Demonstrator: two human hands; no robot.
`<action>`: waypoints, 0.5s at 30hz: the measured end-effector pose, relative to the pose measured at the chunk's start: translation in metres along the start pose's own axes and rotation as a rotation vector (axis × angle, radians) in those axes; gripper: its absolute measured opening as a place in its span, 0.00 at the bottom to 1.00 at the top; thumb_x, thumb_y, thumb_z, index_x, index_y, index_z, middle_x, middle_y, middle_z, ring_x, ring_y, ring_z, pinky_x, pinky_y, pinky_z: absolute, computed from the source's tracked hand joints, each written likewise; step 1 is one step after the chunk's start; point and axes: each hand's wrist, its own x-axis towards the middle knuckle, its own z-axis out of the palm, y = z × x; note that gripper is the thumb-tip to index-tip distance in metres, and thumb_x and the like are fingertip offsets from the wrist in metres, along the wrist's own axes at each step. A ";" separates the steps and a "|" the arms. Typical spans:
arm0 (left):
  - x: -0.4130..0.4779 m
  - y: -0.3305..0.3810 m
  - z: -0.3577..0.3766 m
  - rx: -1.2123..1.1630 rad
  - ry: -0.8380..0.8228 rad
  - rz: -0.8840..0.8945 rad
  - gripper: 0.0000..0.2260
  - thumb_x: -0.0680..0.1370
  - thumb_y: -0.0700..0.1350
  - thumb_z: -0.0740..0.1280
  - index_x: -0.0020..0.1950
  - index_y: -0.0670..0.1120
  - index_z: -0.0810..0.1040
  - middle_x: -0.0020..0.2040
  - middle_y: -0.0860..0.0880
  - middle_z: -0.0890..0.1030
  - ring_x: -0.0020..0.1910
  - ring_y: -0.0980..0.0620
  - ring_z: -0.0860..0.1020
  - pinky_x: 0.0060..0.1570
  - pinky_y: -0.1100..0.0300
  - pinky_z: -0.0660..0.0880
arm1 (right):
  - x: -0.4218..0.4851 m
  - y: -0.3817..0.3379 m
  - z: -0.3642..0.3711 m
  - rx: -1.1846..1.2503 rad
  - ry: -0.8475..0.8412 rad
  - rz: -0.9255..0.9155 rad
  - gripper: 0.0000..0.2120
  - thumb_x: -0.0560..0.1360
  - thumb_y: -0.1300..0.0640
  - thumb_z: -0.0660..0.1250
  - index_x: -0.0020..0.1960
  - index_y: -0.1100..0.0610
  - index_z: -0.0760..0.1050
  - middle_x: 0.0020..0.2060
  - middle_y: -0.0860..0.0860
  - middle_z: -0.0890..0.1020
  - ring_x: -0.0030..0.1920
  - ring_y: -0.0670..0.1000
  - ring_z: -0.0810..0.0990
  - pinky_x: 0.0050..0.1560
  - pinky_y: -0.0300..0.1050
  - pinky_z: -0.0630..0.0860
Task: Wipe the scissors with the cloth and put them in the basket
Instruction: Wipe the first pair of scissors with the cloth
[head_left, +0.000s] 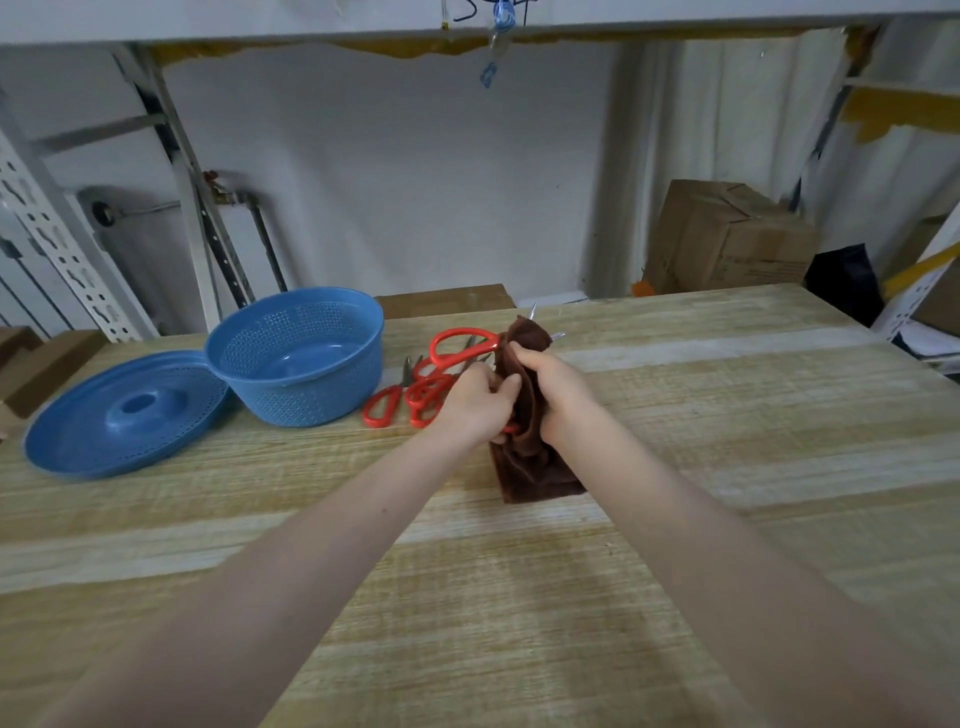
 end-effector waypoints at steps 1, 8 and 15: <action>0.000 -0.001 0.001 0.043 0.013 0.025 0.11 0.83 0.48 0.59 0.42 0.46 0.66 0.38 0.48 0.74 0.37 0.50 0.75 0.37 0.58 0.73 | 0.000 0.000 0.000 0.000 0.006 -0.003 0.15 0.70 0.53 0.75 0.52 0.61 0.83 0.48 0.58 0.85 0.48 0.58 0.85 0.52 0.56 0.81; 0.000 0.005 0.001 0.058 0.079 0.081 0.17 0.84 0.49 0.52 0.59 0.37 0.71 0.42 0.47 0.75 0.42 0.49 0.76 0.43 0.54 0.73 | -0.003 -0.005 -0.002 0.022 0.134 -0.075 0.10 0.76 0.52 0.70 0.47 0.61 0.81 0.39 0.54 0.84 0.39 0.53 0.83 0.41 0.45 0.80; 0.003 0.007 0.000 0.106 0.089 0.099 0.13 0.84 0.48 0.53 0.53 0.41 0.71 0.38 0.51 0.72 0.35 0.56 0.71 0.33 0.61 0.66 | -0.008 -0.005 0.000 0.100 0.124 -0.119 0.14 0.78 0.48 0.66 0.45 0.59 0.80 0.36 0.52 0.84 0.36 0.50 0.83 0.37 0.42 0.79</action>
